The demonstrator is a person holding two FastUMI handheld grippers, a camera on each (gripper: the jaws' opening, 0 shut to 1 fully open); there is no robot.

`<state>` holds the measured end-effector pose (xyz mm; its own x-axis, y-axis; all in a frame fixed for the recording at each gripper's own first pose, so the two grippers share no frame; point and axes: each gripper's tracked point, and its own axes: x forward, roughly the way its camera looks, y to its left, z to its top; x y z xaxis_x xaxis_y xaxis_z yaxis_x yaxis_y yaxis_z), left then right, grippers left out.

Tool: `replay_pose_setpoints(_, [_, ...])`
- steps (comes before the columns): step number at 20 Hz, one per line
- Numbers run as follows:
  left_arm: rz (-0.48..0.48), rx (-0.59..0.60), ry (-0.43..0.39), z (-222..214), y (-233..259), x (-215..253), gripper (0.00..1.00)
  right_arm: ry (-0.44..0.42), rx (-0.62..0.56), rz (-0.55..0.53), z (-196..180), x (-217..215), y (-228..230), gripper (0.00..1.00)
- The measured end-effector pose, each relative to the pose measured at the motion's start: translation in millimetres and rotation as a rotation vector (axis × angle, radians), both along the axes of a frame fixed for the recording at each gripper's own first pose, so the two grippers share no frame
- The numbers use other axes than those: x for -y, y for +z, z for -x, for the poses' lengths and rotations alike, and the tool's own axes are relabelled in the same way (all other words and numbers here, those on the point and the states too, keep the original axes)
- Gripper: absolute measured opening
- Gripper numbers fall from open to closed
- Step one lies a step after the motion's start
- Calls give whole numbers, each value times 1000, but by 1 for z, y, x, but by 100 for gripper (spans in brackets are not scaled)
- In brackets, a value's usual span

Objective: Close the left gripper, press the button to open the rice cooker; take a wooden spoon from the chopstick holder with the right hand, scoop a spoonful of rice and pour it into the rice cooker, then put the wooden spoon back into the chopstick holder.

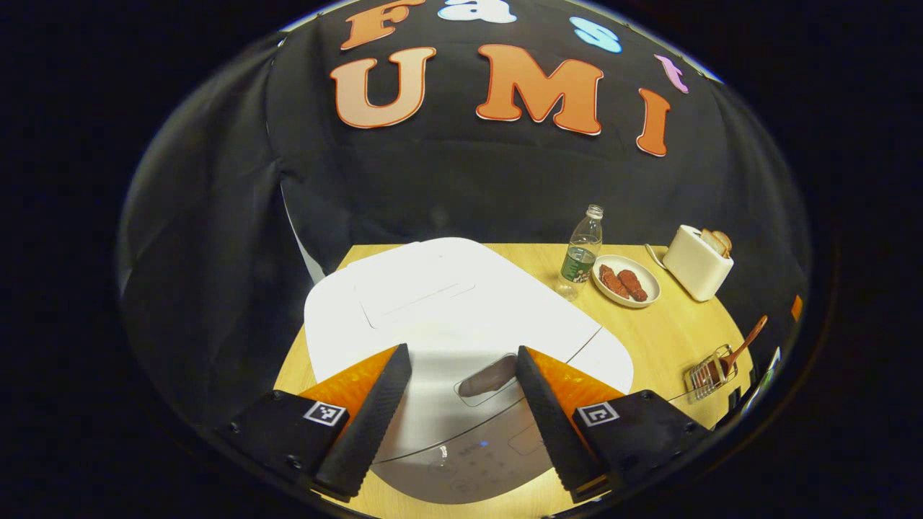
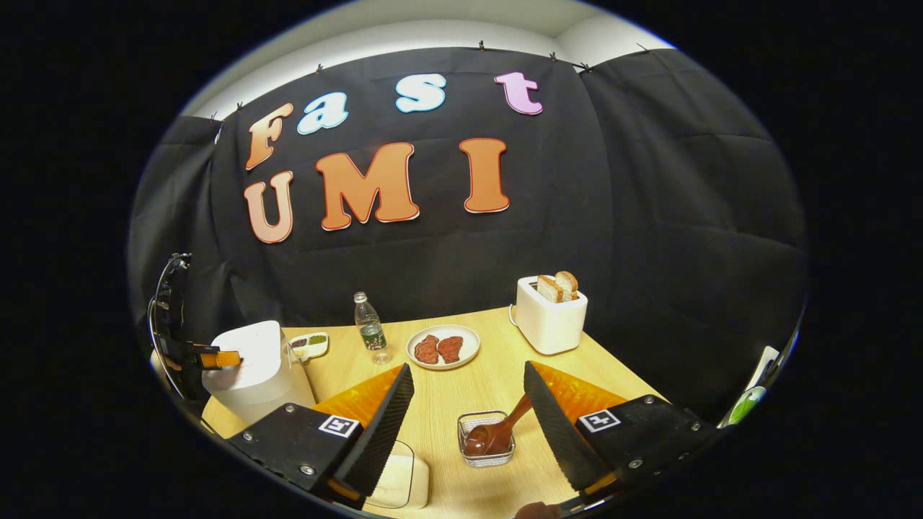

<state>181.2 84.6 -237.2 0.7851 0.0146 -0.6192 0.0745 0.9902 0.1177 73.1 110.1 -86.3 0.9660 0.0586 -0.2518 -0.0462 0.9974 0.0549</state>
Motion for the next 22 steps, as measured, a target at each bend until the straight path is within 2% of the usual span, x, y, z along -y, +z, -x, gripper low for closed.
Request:
replay_pose_setpoints(4, [-37,40,31,-5,-2,6,100,-29,-21,13,8,17,-9,95])
replay_pose_setpoints(7, [-4,32,36,-4,-4,6,100,-51,-33,-11,17,29,-15,95])
replay_pose_setpoints(13, [-20,53,21,-8,7,7,100,-51,-26,-8,30,37,-12,95])
replay_pose_setpoints(16, [24,60,56,-9,16,6,100,-58,-24,-12,34,41,-10,95])
replay_pose_setpoints(18, [57,-17,64,-5,5,7,100,-69,-33,-26,34,44,-14,95])
replay_pose_setpoints(19, [28,-92,63,4,-9,9,100,-67,-40,-40,34,44,-16,95])
replay_pose_setpoints(20, [-10,-35,22,-6,-13,7,100,-65,-44,-54,34,41,-17,95])
replay_pose_setpoints(21, [-7,-61,35,2,-10,6,100,-66,-41,-65,33,40,-17,95])
replay_pose_setpoints(22, [18,-14,45,-7,-1,8,100,-60,-43,-70,32,38,-18,95])
